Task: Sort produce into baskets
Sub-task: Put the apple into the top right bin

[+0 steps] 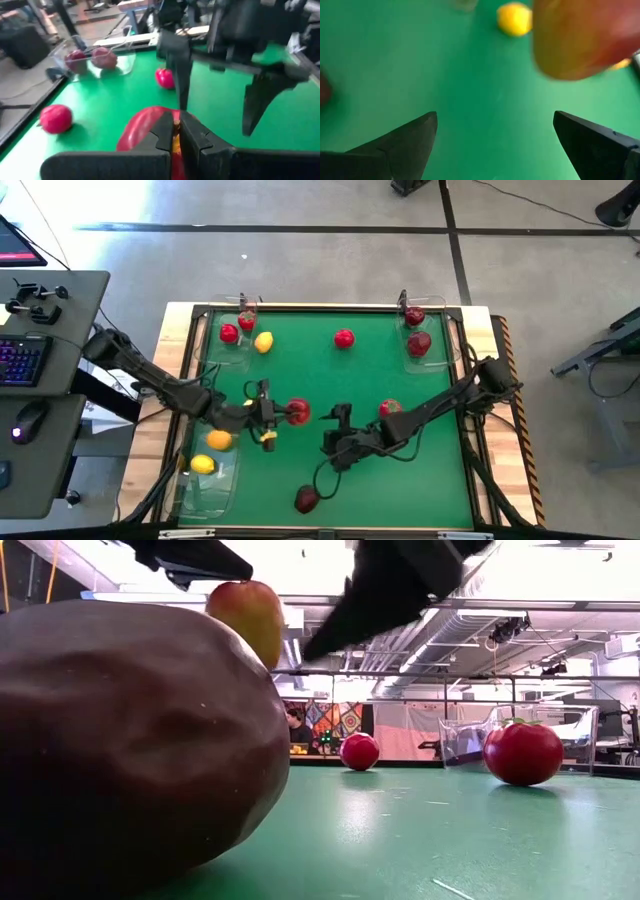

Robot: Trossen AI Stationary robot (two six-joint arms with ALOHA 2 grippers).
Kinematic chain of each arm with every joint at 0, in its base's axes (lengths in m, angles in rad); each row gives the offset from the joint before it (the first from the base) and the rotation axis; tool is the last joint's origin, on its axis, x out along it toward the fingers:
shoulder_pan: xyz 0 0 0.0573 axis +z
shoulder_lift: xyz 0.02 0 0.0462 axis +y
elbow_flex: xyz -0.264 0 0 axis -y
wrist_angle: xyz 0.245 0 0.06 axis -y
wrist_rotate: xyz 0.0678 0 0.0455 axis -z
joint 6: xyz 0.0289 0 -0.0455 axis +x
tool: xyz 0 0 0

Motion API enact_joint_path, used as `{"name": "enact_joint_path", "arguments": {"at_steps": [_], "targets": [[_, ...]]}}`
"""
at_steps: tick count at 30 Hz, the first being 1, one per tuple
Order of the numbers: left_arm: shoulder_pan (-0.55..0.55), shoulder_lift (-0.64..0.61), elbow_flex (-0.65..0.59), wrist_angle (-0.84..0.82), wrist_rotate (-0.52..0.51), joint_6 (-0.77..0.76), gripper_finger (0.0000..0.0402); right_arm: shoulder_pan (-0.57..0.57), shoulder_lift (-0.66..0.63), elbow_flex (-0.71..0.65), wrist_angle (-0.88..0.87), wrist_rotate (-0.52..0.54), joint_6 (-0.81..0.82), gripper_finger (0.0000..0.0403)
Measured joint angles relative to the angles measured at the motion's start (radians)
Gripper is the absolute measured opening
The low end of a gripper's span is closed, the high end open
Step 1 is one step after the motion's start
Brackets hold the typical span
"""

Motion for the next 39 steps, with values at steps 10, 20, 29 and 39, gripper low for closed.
{"name": "enact_joint_path", "arguments": {"at_steps": [10, 20, 29, 39], "targets": [[0.171, 0.0, 0.0, 0.084, 0.194, 0.047, 0.0, 0.009, 0.0, -0.067, 0.084, -0.136, 0.223, 0.0392], [0.247, 0.016, 0.0, 0.107, 0.272, 0.053, 0.0, -0.003, 0.001, -0.032, 0.034, -0.122, 0.26, 0.0363], [0.28, 0.163, 0.0, 0.119, 0.347, -0.06, 0.0, 0.012, 0.001, -0.006, -0.05, -0.134, 0.261, 0.0334], [0.375, 0.297, 0.0, 0.132, 0.464, -0.231, 0.0, 0.012, 0.001, -0.006, -0.052, -0.134, 0.24, 0.0327]]}}
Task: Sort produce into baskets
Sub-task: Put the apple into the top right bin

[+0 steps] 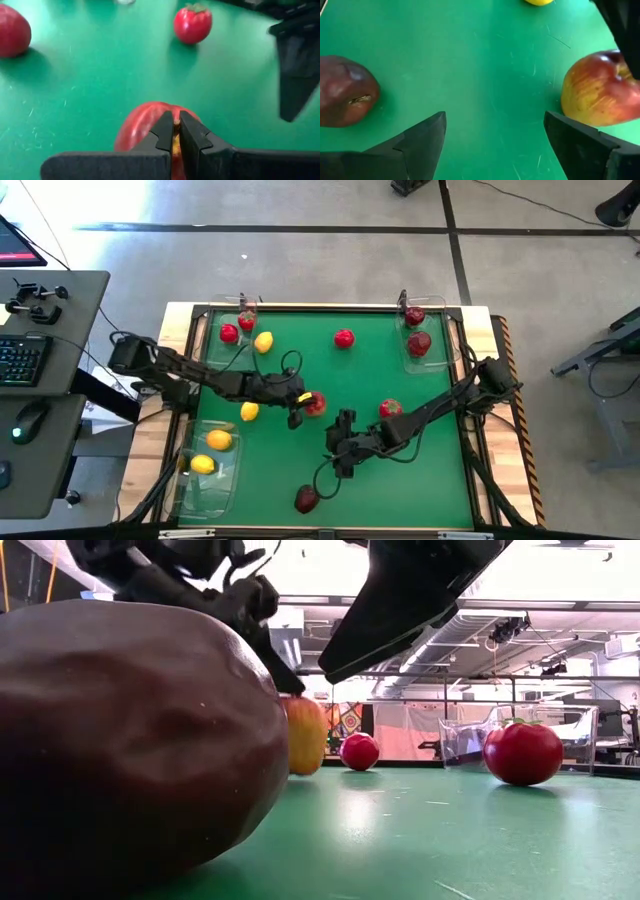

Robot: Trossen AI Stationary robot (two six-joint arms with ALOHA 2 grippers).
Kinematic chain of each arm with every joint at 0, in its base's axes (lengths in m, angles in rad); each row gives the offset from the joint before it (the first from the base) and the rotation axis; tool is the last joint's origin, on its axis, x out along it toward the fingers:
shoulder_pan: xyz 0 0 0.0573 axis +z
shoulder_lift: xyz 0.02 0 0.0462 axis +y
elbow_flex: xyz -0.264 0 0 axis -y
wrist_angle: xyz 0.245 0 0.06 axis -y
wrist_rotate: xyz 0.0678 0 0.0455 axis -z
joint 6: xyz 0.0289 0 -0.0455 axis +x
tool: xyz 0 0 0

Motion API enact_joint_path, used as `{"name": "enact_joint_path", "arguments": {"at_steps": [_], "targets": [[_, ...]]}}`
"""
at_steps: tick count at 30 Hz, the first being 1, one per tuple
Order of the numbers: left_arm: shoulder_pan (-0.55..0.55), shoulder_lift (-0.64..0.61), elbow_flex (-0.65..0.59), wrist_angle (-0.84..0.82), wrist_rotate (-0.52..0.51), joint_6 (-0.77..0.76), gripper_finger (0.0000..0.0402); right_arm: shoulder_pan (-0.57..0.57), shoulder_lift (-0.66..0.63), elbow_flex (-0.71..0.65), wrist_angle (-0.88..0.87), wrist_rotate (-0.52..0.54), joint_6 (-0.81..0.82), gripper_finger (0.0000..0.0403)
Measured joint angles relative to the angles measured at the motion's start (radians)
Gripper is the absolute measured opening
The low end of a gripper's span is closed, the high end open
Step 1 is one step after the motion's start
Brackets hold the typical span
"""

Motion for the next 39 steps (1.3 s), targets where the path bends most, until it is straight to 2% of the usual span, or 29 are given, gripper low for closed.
{"name": "enact_joint_path", "arguments": {"at_steps": [7, 14, 30, 39], "targets": [[0.024, 0.037, 0.003, 0.022, 0.019, 0.007, 0.0006, 0.0, 0.0, 0.0, -0.005, 0.0, -0.002, 0.0327], [0.03, 0.048, 0.003, 0.031, 0.022, 0.01, 0.0031, 0.0, 0.0, 0.0, -0.007, -0.007, -0.001, 0.0327], [0.013, 0.049, 0.0, 0.069, -0.005, 0.068, 0.0146, -0.001, 0.0, 0.0, 0.009, -0.009, -0.029, 0.0328], [-0.025, 0.049, 0.0, 0.088, -0.046, 0.126, 0.0182, -0.001, 0.0, 0.0, 0.009, 0.003, -0.033, 0.0328]]}}
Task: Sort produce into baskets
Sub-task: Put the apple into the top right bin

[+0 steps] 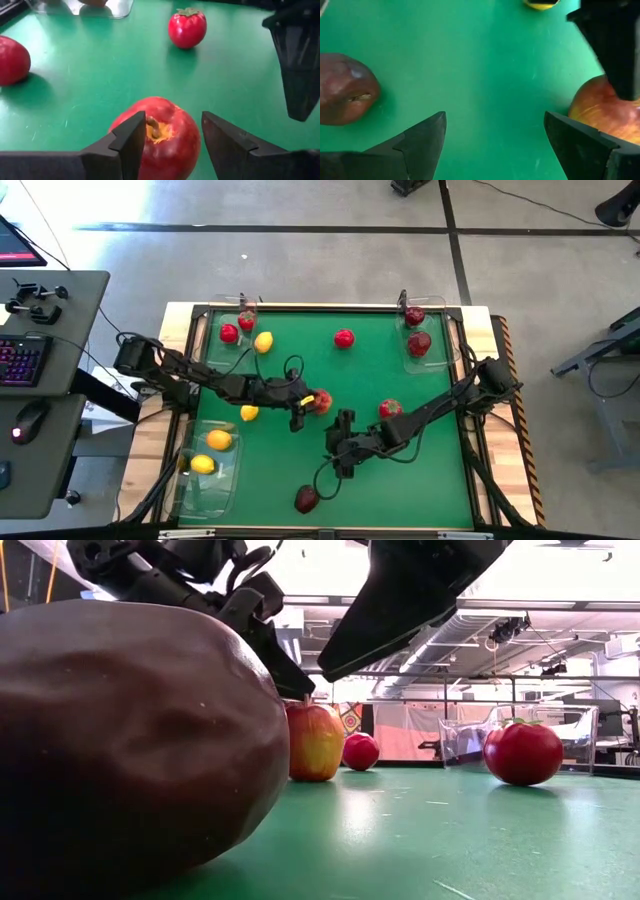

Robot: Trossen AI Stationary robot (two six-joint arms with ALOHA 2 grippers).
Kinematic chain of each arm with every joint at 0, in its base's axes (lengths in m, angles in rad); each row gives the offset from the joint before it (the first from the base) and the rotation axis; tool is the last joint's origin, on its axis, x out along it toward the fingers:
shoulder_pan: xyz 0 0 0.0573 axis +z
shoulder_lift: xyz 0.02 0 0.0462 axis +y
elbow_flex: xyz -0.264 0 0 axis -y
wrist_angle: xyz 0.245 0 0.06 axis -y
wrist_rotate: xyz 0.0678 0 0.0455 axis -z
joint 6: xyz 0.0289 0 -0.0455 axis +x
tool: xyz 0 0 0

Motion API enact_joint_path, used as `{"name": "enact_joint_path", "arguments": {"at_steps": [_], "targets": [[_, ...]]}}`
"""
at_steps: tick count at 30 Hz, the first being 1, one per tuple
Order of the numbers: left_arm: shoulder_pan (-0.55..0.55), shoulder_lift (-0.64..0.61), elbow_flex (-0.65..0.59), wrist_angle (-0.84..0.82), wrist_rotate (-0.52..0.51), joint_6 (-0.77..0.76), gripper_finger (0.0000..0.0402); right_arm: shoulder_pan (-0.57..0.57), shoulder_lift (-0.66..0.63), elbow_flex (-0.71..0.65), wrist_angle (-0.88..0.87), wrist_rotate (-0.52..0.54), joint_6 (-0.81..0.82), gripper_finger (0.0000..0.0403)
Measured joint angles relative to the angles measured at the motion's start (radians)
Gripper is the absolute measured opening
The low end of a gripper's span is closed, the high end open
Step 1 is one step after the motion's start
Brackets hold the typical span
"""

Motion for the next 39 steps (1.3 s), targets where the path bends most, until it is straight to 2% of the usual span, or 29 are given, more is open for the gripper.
{"name": "enact_joint_path", "arguments": {"at_steps": [3, 8, 14, 19, 23, 30, 35, 39], "targets": [[-0.02, -0.026, 0.0, -0.005, -0.04, 0.04, 0.0184, 0.001, -0.015, 0.0, -0.003, 0.049, -0.024, 0.0327], [-0.08, -0.088, 0.0, 0.0, -0.176, 0.148, 0.0184, 0.006, -0.06, 0.001, -0.012, 0.155, -0.067, 0.0318], [-0.139, -0.119, 0.0, 0.003, -0.195, 0.189, 0.0184, -0.076, -0.063, -0.012, 0.037, 0.101, -0.085, 0.0302], [-0.161, -0.119, 0.0, -0.006, -0.234, 0.194, 0.0184, -0.14, -0.062, -0.029, 0.084, 0.101, -0.077, 0.0275], [-0.169, -0.119, -0.001, 0.004, -0.234, 0.224, 0.0184, -0.179, -0.063, -0.029, 0.086, 0.101, -0.057, 0.024], [-0.16, -0.138, -0.147, 0.248, -0.189, 0.226, 0.0184, -0.211, -0.038, -0.029, 0.102, 0.044, -0.056, 0.0179], [-0.155, -0.228, -0.22, 0.31, -0.107, 0.223, 0.0184, -0.224, -0.023, -0.029, 0.105, 0.072, -0.051, 0.0168], [-0.156, -0.316, -0.265, 0.306, -0.097, 0.221, 0.0184, -0.223, -0.025, -0.029, 0.119, 0.146, -0.054, 0.0175]]}}
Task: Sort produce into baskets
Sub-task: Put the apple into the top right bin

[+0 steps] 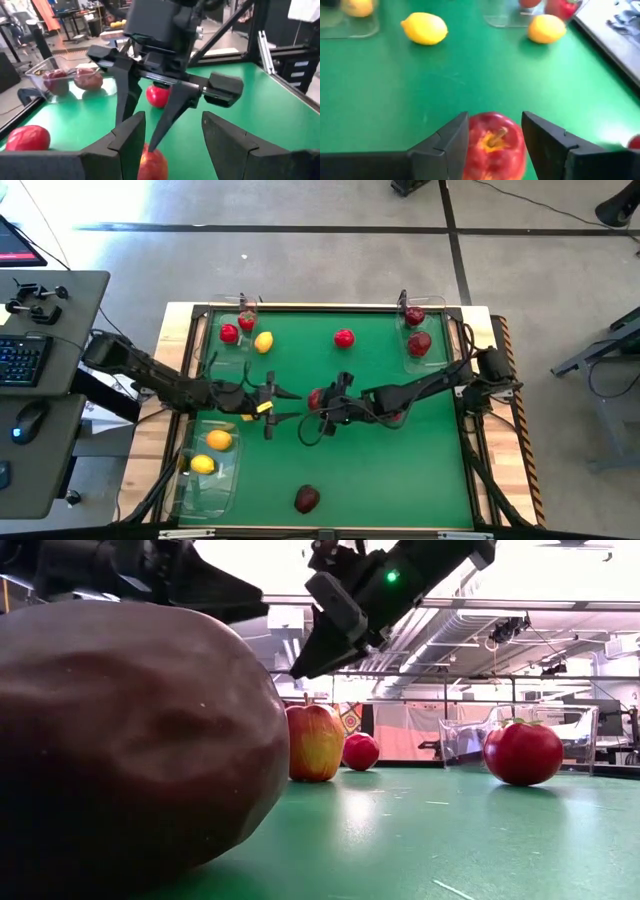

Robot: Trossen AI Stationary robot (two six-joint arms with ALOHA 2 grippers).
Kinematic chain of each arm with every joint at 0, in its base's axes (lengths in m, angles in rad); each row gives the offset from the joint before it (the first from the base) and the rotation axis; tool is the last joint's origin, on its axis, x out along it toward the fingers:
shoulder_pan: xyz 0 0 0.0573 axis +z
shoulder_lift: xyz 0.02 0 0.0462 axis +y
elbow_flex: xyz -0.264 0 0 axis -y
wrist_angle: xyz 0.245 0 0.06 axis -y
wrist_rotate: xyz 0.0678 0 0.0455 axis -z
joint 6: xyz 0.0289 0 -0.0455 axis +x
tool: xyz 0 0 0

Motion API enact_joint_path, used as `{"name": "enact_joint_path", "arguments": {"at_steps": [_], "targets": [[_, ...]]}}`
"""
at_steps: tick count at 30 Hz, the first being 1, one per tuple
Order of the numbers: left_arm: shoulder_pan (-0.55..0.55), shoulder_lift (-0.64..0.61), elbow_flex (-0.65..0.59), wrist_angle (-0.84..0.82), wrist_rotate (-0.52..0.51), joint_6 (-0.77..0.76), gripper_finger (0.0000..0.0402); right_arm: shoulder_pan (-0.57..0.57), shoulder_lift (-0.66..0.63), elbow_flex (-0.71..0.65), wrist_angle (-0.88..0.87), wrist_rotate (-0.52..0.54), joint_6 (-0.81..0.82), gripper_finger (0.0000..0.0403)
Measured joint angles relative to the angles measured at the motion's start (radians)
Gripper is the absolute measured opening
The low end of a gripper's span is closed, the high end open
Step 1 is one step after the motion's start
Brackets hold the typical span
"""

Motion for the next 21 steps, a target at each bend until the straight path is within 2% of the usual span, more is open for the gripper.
{"name": "enact_joint_path", "arguments": {"at_steps": [6, 10, 13, 17, 21], "targets": [[0.001, -0.109, -0.058, -0.004, -0.003, -0.017, 0.0184, -0.022, 0.008, 0.0, -0.033, -0.045, 0.071, 0.019], [0.001, -0.143, -0.082, -0.005, -0.011, -0.017, 0.0184, -0.044, 0.023, 0.0, -0.023, -0.049, 0.087, 0.0189], [0.001, -0.151, -0.09, -0.004, -0.016, -0.017, 0.0184, -0.058, 0.039, 0.0, -0.002, -0.096, 0.088, 0.0184], [0.001, -0.15, -0.089, -0.01, -0.018, -0.017, 0.0184, -0.058, 0.045, 0.0, 0.023, -0.1, 0.08, 0.0161], [0.001, -0.15, -0.089, -0.01, -0.029, -0.017, 0.0184, -0.056, 0.045, 0.001, 0.027, -0.098, 0.067, 0.0117]]}}
